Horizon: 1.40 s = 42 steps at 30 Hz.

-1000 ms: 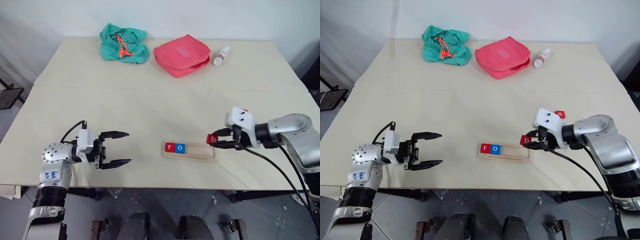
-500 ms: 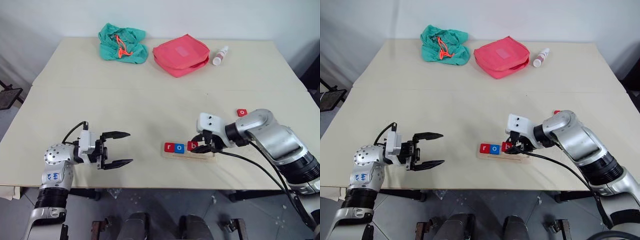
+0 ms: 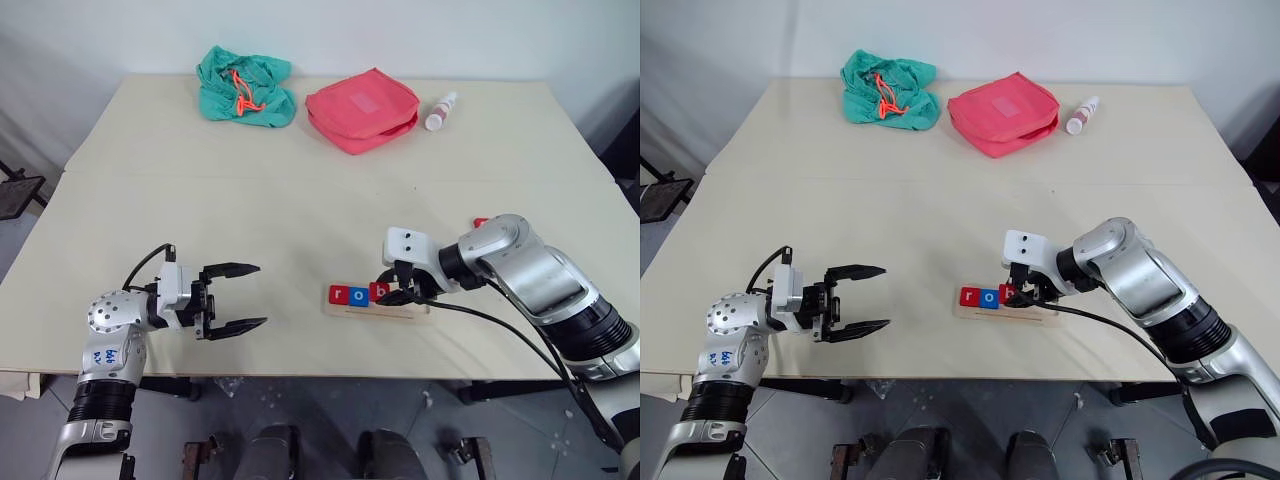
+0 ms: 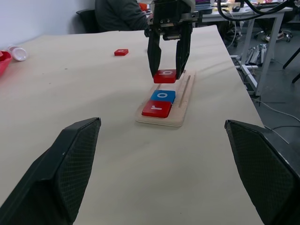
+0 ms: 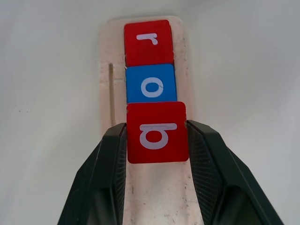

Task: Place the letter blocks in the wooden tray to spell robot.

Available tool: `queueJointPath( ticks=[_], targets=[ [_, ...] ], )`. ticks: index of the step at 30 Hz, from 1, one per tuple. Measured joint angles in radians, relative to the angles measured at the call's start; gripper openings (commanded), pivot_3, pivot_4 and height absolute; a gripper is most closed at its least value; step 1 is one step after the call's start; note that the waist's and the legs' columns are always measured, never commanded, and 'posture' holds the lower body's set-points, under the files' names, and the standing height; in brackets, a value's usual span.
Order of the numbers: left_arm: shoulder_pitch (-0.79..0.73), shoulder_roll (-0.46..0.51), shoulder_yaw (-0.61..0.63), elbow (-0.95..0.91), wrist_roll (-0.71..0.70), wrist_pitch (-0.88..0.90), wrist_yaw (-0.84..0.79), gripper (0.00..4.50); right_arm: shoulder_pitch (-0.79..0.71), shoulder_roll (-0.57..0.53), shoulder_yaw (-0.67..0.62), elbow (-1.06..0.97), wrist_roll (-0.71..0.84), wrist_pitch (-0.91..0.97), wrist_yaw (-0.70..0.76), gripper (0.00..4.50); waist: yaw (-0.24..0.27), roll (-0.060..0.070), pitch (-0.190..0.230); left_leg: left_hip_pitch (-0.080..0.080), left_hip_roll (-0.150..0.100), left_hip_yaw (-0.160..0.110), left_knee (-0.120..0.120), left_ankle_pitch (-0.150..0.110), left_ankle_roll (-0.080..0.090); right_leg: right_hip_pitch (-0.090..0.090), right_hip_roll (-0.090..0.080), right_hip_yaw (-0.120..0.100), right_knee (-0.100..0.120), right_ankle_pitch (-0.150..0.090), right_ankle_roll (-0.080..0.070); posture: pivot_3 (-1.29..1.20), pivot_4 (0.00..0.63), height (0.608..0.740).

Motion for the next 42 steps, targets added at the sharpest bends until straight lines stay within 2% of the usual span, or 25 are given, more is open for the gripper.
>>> queueJointPath(
  ticks=[1,10,15,20,22,25,28,32,40,41,42],
  targets=[
    [0.0,0.0,0.0,0.0,0.0,0.0,0.002,4.5,0.001,0.0,0.0,0.0,-0.002,0.0,0.0,1.46,0.0,0.0,0.0,0.0,0.0,0.0,0.0,0.0,0.0,0.0,0.0,0.0,0.0,0.0,0.0,0.0,0.15,0.74],
    [-0.001,-0.002,0.0,0.0,0.0,-0.004,0.008,4.5,0.016,0.012,0.0,0.0,-0.004,0.003,-0.013,4.49,-0.001,0.0,0.0,0.0,0.0,0.0,0.0,0.0,0.0,0.0,0.0,0.0,0.0,0.0,0.0,0.0,0.15,0.74],
    [-0.003,-0.003,-0.001,0.0,0.0,-0.005,0.01,4.5,0.02,0.017,-0.013,-0.024,0.01,0.042,-0.024,4.49,0.001,0.0,0.0,0.0,0.0,0.0,0.0,0.0,0.0,0.0,0.0,0.0,0.0,0.0,0.0,0.0,0.15,0.74],
    [-0.01,-0.005,-0.003,0.003,0.003,-0.009,0.01,4.5,0.073,0.002,-0.106,-0.09,0.062,0.075,-0.043,4.49,0.002,0.0,0.0,0.0,0.0,0.0,0.0,0.0,0.0,0.0,0.0,0.0,0.0,0.0,0.0,0.0,0.15,0.74],
    [-0.023,-0.01,-0.007,0.009,0.006,-0.012,0.009,4.5,0.117,-0.008,-0.168,-0.112,0.098,0.082,-0.044,4.49,0.005,0.0,0.0,0.0,0.0,-0.001,0.0,0.0,0.0,0.0,0.0,-0.001,0.0,0.0,0.0,0.0,0.15,0.74],
    [-0.05,-0.026,-0.018,0.04,0.012,-0.02,0.007,4.5,0.272,-0.062,-0.3,-0.153,0.142,0.03,-0.049,4.49,0.019,-0.001,0.0,0.0,-0.001,-0.001,0.0,0.0,0.0,0.001,0.0,-0.001,-0.001,0.0,0.0,0.0,0.15,0.74],
    [-0.064,-0.035,-0.027,0.062,0.015,-0.026,0.005,4.5,0.348,-0.053,-0.367,-0.155,0.157,-0.012,-0.093,4.49,0.019,-0.001,0.0,0.0,0.0,0.001,0.0,0.0,0.0,0.001,0.0,-0.001,-0.001,0.0,0.0,0.0,0.15,0.74],
    [-0.094,-0.048,-0.036,0.089,0.017,-0.033,-0.003,4.5,0.392,-0.053,-0.407,-0.15,0.165,-0.019,-0.139,3.22,0.016,-0.001,0.0,0.0,0.0,0.001,0.001,0.0,0.0,0.001,0.0,-0.001,-0.001,0.0,0.0,0.0,0.15,0.74],
    [-0.105,-0.05,-0.037,0.093,0.017,-0.036,-0.014,4.5,0.402,-0.041,-0.384,-0.145,0.182,-0.023,-0.166,0.34,0.017,-0.001,0.0,0.0,0.0,0.001,0.001,0.0,0.0,0.001,0.0,-0.001,-0.001,0.0,0.0,0.0,0.15,0.74],
    [-0.104,-0.049,-0.037,0.093,0.017,-0.036,-0.014,4.5,0.399,-0.038,-0.367,-0.14,0.179,-0.024,-0.168,0.03,0.016,-0.001,0.0,0.0,0.0,0.001,0.001,0.0,0.0,0.001,0.0,-0.001,-0.001,0.0,0.0,0.0,0.15,0.74],
    [-0.104,-0.049,-0.037,0.092,0.017,-0.036,-0.014,4.5,0.395,-0.034,-0.351,-0.13,0.176,-0.026,-0.17,0.03,0.016,-0.001,0.0,0.0,0.0,0.001,0.001,0.0,0.0,0.001,0.0,-0.001,-0.001,0.0,0.0,0.0,0.15,0.74]
  ],
)
